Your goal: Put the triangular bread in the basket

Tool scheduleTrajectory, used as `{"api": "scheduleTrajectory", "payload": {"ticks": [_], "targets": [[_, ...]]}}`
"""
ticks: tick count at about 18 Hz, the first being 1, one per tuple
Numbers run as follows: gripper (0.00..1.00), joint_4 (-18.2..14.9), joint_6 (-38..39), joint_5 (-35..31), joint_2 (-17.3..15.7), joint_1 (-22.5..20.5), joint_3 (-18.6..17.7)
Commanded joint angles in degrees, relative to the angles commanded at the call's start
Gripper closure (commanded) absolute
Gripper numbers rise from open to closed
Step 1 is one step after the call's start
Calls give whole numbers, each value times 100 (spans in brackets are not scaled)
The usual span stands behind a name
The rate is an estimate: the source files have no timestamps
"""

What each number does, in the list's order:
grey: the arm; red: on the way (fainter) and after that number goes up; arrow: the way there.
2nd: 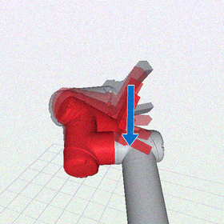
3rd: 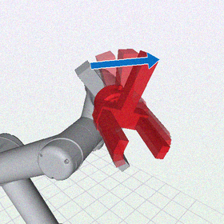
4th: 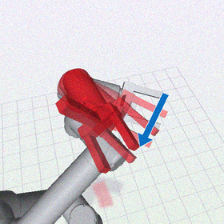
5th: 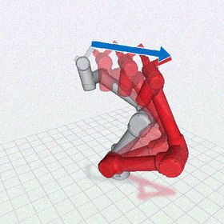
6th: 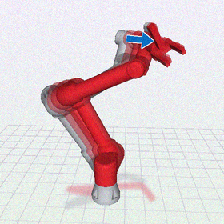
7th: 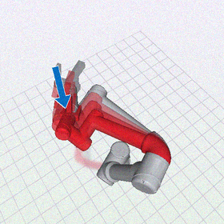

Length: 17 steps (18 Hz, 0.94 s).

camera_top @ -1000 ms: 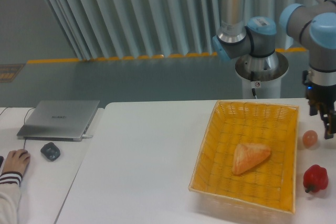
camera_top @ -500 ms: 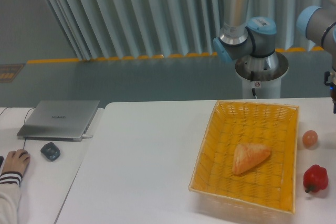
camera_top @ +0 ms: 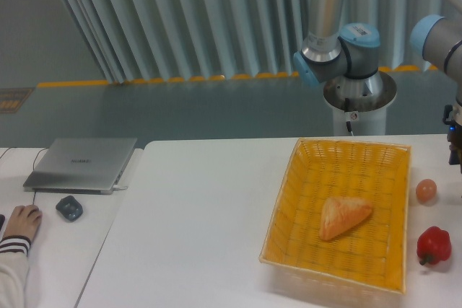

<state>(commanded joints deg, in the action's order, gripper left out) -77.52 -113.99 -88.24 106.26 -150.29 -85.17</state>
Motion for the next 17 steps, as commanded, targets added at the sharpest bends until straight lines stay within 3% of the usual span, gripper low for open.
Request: {"api": "scheduleTrajectory", "payload": {"ticks": [17], "targets": [[0,26,44,-53,-9,-79,-9]]}}
